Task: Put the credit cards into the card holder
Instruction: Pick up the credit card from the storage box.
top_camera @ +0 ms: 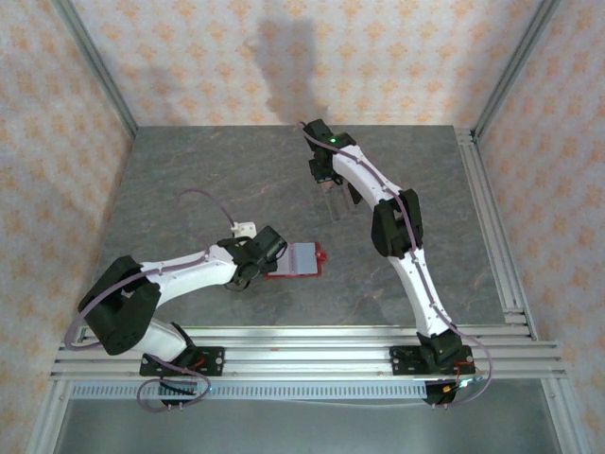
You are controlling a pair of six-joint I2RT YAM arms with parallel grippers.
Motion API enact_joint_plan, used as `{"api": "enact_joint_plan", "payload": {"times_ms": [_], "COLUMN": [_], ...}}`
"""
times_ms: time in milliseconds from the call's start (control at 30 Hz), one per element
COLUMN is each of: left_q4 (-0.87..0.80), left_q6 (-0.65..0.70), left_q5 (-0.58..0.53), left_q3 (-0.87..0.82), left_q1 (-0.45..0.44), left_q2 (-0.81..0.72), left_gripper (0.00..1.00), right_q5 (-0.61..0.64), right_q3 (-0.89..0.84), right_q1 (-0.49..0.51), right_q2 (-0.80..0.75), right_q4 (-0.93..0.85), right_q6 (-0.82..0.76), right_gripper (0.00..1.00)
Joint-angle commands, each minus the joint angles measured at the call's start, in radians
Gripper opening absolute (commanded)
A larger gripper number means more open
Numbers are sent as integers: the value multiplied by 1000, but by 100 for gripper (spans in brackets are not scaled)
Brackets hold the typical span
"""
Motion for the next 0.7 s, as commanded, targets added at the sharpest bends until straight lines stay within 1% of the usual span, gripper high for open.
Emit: {"api": "enact_joint_plan", "payload": {"times_ms": [0,400,433,533,567,667], "left_q4": [-6,-6,-6,-2,-2,0], "left_q6": [-10,-12,-12,-12,-10,-10], "left_q5": [-20,-22,-23,-22,-23,-23], "left_q3": [20,15,13,12,11,11], "left_q1": [-3,-4,-3,-4,-4,-4], "left_q2": [9,4,4,6,6,9], "left_gripper": [100,100,100,100,100,100], "right_q5": [11,-36,-36,-16,-8,13], "right_q3": [30,34,35,35,35,35], "right_q1": [-4,-4,-5,-5,-5,-5], "right_q2": [3,1,0,-11,-16,-26], "right_q4": [-28,-23,-23,-21,-20,-18], "right_q6": [-8,9,9,11,9,1], "right_gripper": [18,6,8,28,31,32]}}
